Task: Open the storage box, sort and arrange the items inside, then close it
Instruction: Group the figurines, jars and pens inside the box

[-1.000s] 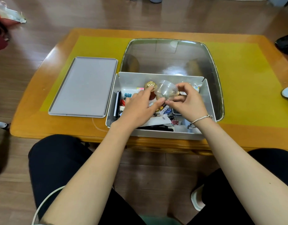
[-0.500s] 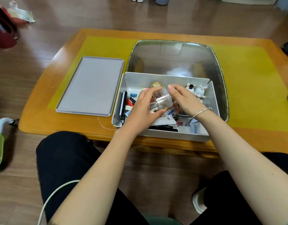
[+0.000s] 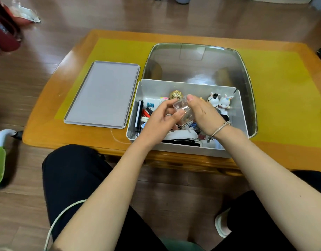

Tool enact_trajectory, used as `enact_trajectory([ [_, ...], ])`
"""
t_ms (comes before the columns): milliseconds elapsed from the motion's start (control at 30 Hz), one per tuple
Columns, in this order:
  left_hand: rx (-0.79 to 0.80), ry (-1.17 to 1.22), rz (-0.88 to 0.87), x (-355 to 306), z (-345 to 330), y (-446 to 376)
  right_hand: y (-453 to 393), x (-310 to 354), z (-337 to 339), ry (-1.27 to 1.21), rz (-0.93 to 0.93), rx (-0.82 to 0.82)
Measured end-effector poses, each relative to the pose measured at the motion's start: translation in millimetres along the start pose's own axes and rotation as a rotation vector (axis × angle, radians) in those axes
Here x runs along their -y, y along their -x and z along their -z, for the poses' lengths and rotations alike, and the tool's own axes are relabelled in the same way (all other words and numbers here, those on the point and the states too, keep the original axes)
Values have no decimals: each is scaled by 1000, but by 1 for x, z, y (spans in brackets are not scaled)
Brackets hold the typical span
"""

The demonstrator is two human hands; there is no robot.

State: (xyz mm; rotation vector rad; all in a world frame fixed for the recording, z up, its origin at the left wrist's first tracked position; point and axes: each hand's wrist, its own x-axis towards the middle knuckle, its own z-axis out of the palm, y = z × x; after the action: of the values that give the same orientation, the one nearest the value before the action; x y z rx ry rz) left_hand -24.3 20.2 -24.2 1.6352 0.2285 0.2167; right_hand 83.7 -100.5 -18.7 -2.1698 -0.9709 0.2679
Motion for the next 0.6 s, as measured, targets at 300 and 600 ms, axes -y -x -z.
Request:
enact_trajectory([
  [300,105,-38,-58,-6,-2,0,-4,-3,6,-328,-265,126],
  [600,112,-1,76,-13,-3,-6,-3,8,12,5,-134,8],
])
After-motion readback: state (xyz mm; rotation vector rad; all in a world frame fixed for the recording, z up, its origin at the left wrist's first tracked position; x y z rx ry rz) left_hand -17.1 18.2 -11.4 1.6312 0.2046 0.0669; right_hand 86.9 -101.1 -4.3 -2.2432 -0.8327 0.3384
